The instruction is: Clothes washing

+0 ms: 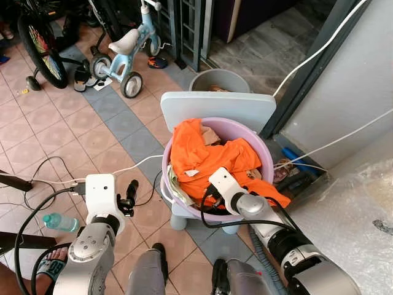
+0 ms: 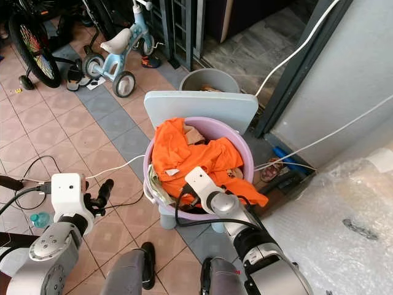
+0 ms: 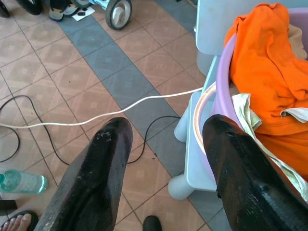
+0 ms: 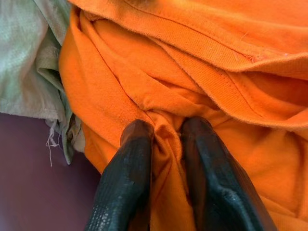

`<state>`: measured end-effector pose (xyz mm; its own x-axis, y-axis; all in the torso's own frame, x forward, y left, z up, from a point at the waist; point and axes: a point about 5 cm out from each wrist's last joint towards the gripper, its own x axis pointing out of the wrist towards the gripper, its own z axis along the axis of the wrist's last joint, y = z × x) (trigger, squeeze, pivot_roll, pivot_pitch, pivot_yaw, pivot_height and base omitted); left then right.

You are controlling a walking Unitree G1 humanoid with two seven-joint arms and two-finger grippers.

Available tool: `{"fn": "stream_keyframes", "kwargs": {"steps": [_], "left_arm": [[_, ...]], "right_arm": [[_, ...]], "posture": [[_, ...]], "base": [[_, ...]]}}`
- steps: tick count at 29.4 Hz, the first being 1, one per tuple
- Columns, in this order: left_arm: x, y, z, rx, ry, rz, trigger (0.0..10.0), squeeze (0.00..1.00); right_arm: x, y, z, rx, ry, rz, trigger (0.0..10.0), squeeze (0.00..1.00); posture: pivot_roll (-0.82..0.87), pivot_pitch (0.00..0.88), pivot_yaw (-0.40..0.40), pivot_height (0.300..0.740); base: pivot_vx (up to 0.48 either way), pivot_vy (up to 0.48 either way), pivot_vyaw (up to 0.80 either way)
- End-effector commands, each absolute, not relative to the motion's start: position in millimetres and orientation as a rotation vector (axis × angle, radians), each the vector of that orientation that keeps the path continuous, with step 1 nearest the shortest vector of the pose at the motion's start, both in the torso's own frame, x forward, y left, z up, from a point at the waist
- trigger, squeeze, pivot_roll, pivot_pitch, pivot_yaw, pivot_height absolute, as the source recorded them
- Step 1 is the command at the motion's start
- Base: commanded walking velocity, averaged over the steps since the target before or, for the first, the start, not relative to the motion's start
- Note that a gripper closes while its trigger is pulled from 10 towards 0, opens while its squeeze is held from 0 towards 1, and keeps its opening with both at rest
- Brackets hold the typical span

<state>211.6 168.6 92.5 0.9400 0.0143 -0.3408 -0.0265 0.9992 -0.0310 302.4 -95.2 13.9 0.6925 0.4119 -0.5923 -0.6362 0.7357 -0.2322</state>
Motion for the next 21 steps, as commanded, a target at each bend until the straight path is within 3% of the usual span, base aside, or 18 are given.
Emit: {"fn": "stream_keyframes", "kwargs": {"steps": [1,21], "left_arm": [[207,174,86,-0.025,0.378,0.035,10.0,0.0],[224,166,83,-0.029,0.353,0.031,10.0,0.0]], "right_arm": [[296,-97,5,-0.432,0.592,0.617,0.0,0.0],[312,-101,18,-0.369,0.538,0.54,0.0,0.0]], "posture": [[0.14,0.249,-0.014,0.74],[0.12,0.197,-0.038,0.74]], "base": [[0.0,0.0,0.0],[0.0,0.0,0.0]]}}
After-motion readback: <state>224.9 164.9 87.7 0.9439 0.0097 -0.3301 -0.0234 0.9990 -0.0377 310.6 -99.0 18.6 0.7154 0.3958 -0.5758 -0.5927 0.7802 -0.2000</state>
